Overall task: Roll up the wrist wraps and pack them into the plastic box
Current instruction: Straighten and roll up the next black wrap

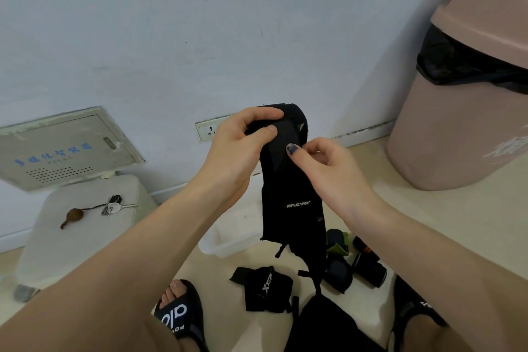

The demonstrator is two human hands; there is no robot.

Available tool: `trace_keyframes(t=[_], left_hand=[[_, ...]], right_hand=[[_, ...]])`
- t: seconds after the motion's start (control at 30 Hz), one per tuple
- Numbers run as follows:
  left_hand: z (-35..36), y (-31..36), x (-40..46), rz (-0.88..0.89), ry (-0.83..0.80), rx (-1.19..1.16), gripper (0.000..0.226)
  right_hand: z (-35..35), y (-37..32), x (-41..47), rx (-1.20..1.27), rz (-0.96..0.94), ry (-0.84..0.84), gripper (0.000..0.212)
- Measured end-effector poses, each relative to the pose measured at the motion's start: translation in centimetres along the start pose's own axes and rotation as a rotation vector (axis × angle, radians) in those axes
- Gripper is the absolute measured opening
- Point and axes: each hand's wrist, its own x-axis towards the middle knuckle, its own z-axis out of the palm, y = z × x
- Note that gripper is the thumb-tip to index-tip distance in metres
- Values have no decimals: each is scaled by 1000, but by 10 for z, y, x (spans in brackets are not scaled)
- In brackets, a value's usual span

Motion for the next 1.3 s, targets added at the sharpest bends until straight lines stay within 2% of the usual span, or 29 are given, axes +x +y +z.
trace_keyframes(t=[0.4,0.67,0.73,0.87,0.9,1.07,1.3], left_hand=[[-1,1,-1,-5,13,-9,30],[0,5,1,-30,17,-44,28],[0,5,1,-32,16,-53,28],[3,7,0,-32,5,-53,28],[3,7,0,-32,2,-45,28],[2,8,0,-31,29,-30,21],[7,-1,-4,3,49,-26,19]], right_hand=[[-4,1,-3,-69,-63,-99,29],[-5,-1,-2,-186,-10,-47,22],[-4,-2,-4,-184,-10,-17,27],[-3,-2,-6,-150,-102,24,52],[-2,-2,-6,-140,-126,16,51],[-3,-3,-2,49,-72,-70,14],[2,-4,-9,164,-45,-126,12]])
